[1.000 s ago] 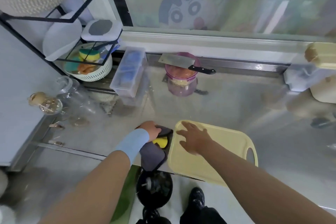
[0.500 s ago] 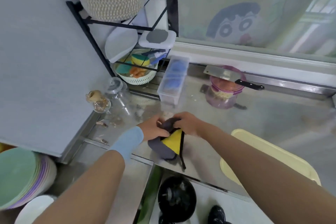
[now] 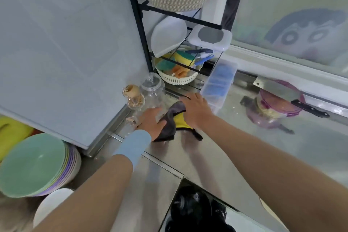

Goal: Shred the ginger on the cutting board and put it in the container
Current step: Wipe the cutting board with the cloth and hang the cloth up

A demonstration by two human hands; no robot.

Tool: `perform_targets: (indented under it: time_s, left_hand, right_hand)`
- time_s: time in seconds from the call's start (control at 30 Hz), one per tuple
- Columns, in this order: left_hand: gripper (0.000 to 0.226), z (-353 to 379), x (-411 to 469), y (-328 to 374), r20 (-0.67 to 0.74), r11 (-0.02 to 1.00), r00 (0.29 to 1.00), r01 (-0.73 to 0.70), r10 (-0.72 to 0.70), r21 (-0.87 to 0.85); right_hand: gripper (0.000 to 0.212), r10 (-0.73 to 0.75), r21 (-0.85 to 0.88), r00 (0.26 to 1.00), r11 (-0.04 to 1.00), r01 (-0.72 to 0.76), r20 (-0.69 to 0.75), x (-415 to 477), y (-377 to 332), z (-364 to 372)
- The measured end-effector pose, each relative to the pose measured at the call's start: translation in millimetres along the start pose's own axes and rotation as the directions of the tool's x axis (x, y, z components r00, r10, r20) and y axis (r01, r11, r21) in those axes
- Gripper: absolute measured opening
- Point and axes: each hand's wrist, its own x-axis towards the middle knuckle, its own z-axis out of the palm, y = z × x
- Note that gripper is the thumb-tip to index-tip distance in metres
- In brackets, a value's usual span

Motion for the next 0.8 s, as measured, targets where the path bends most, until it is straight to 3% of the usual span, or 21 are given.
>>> perform_targets:
  time_s: [0.1,0.2,0.33,0.4,0.47,0.6,0.73,0.8]
  left_hand:
    - [0.063,23,12,-20,0.217,0.967,0.975,-0.022,-0.035,0.252]
    - [0.062,41,28,-23,0.24,0.923,0.971,-0.079,-0.015,0.378]
    - [0.055,62,39,-18,0.149,0.869,0.985,-0.146,0.085,0.473]
    - [0.043,70,43,-20,0.159,0.883,0.98,-0.174,0.115,0.436]
    - [0.031,78,42,-17,0.163,0.914,0.978,-0.184,0.133,0.362]
    - [0.017,98,22,1,0.29,0.913,0.951,-0.213,0.112,0.348]
    - [0.015,111,5,33,0.53,0.853,0.834,-0.385,0.157,0.353]
    - [0.021,113,4,59,0.583,0.829,0.789,-0.451,0.197,0.331]
  right_hand:
    - [0.07,-0.15,0.014,0.977,0.989,0.15,0.151,15,1,23]
    - [0.084,-0.123,-0.137,0.935,0.974,0.178,0.334,28,13,52]
    - [0.083,-0.116,-0.284,0.965,0.942,0.182,0.236,29,37,73]
    - [0.071,-0.153,-0.29,0.97,0.935,0.204,0.188,21,46,76]
    - [0.057,-0.151,-0.192,0.971,0.964,0.187,0.187,5,56,82]
    - [0.04,-0.077,-0.047,0.977,0.995,0.088,0.201,-44,78,93]
    - [0.033,-0.012,0.043,0.944,0.999,-0.002,0.331,-88,94,84]
    - [0.028,0.021,0.047,0.941,0.998,-0.039,0.339,-97,108,71]
